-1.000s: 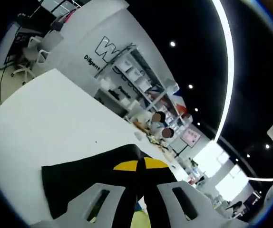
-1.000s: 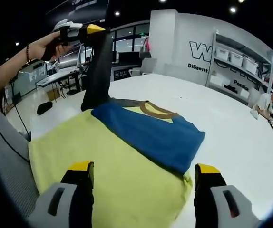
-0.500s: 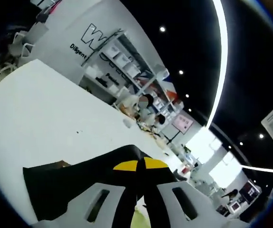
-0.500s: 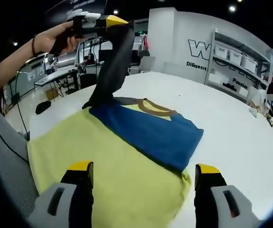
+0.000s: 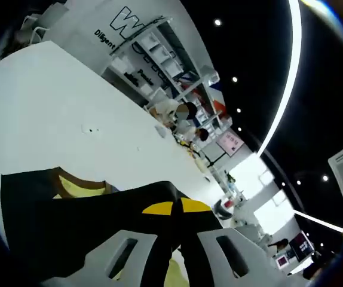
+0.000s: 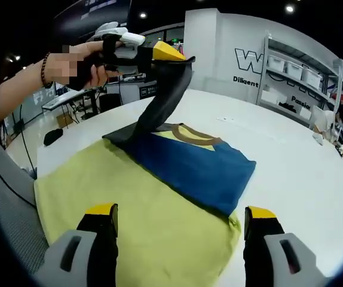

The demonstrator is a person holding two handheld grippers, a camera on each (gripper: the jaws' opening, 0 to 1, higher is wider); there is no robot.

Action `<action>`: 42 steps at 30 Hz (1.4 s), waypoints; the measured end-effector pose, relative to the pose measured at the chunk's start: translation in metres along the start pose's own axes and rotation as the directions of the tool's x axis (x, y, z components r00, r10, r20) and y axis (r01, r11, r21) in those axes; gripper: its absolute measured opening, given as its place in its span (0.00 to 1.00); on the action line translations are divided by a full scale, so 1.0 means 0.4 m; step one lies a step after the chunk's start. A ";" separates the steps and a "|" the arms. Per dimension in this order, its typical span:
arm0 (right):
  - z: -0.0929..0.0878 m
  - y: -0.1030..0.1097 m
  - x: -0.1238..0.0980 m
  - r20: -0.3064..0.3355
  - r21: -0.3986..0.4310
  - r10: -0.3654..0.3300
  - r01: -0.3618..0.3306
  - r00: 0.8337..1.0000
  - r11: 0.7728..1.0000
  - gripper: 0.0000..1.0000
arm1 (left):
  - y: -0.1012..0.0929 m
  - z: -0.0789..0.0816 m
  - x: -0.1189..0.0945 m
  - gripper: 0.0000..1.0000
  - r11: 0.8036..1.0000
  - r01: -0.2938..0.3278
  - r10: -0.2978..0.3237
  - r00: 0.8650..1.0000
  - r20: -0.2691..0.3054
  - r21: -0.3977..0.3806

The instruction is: Fold the garment on the visible template until the final outline fits inside the template.

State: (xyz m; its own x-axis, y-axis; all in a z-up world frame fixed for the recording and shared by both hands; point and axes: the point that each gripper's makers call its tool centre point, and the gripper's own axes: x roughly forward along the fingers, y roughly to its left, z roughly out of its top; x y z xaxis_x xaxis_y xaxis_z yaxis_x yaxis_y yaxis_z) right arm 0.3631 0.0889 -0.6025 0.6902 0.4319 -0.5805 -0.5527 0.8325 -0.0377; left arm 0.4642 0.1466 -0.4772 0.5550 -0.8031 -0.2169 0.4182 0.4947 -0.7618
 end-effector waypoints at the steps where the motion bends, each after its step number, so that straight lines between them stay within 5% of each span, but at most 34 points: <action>1: -0.002 0.001 0.001 -0.003 -0.001 0.002 -0.002 1.000 1.000 0.85 | 0.008 -0.007 0.006 0.00 1.000 -0.013 0.013 1.000 -0.005 0.007; 10: -0.007 -0.001 0.005 -0.013 0.002 0.002 -0.002 1.000 1.000 0.84 | 0.094 -0.048 0.071 0.00 0.997 -0.054 0.052 0.998 -0.039 -0.047; 12: -0.007 -0.003 0.009 -0.014 0.005 0.002 -0.002 1.000 1.000 0.83 | 0.101 -0.044 0.090 0.00 0.992 -0.025 0.027 1.000 0.008 -0.123; 19: -0.010 -0.013 0.007 -0.017 0.011 -0.010 0.010 1.000 1.000 0.83 | 0.150 -0.097 0.128 0.00 0.986 -0.079 0.073 0.996 -0.049 -0.145; 32: -0.031 -0.012 0.012 -0.039 0.024 -0.008 0.009 0.999 1.000 0.82 | 0.157 -0.224 0.178 0.00 0.970 -0.113 0.084 0.987 -0.139 -0.217; 38: -0.034 -0.008 0.013 -0.046 0.021 -0.005 0.006 0.999 1.000 0.82 | 0.151 -0.238 0.179 0.00 0.978 -0.088 0.062 0.988 -0.140 -0.191; 40: -0.034 -0.008 0.014 -0.046 0.019 -0.004 0.005 0.999 1.000 0.82 | 0.141 -0.239 0.175 0.05 0.977 -0.062 0.036 0.991 -0.130 -0.202; 42: -0.034 -0.005 0.015 -0.047 0.019 -0.001 0.002 0.999 1.000 0.82 | 0.140 -0.239 0.176 0.22 0.980 -0.064 0.041 0.991 -0.125 -0.190</action>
State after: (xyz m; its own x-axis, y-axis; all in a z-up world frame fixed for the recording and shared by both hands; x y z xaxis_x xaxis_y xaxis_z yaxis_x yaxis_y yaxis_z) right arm 0.3621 0.0850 -0.6169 0.6677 0.4144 -0.6184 -0.5428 0.8395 -0.0235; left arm 0.4579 0.0860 -0.5933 0.4775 -0.8173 -0.3224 0.2377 0.4734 -0.8482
